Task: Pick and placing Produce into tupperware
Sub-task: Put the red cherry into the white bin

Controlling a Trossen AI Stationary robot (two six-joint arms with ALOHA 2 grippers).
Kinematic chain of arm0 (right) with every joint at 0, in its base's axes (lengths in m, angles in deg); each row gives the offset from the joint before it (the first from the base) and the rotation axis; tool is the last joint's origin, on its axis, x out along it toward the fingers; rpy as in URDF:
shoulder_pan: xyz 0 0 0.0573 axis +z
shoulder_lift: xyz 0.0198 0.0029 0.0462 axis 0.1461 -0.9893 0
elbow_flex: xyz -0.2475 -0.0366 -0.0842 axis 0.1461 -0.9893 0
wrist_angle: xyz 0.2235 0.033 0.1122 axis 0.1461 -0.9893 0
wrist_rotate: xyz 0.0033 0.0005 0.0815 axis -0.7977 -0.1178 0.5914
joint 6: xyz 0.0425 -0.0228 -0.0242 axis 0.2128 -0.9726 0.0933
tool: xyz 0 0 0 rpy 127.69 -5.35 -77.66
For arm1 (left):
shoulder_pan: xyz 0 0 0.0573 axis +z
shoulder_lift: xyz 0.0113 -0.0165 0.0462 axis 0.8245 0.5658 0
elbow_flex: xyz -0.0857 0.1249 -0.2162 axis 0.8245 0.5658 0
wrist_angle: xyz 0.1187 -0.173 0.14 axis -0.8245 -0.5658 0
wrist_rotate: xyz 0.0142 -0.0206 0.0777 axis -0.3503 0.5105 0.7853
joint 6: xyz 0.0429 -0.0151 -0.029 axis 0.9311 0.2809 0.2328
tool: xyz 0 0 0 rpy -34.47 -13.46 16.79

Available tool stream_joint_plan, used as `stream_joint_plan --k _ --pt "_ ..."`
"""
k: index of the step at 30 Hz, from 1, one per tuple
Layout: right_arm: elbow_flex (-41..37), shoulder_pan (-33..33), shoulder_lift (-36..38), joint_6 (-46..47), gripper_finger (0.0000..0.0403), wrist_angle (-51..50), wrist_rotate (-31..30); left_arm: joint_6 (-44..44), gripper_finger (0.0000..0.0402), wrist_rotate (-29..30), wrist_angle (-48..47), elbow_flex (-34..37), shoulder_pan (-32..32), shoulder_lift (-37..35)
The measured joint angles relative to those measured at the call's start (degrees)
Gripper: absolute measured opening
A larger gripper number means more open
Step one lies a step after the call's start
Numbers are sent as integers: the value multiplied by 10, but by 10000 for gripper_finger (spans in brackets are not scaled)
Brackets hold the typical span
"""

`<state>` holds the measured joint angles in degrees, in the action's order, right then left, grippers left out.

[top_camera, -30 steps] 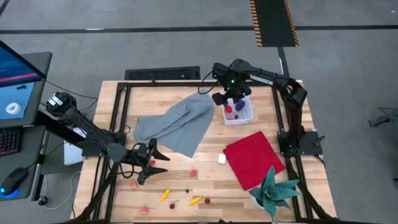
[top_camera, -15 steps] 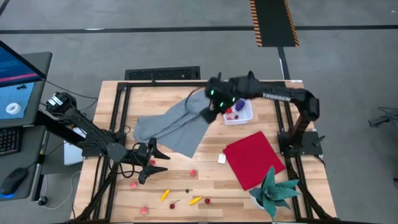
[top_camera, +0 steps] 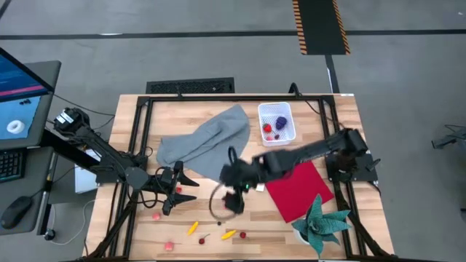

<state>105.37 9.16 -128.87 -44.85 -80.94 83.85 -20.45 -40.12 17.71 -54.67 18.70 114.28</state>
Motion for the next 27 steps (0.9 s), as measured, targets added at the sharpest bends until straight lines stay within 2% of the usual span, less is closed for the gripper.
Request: stream_joint_plan --k 8,18,27 --pt "-1 71 -66 -114 281 -16 -49 -4 215 0 -7 0 0 0" --pt "-1 115 -135 -114 281 -13 -53 -5 215 0 -11 0 0 0" --pt "0 137 -139 -91 281 28 -81 -5 215 11 -24 0 0 0"
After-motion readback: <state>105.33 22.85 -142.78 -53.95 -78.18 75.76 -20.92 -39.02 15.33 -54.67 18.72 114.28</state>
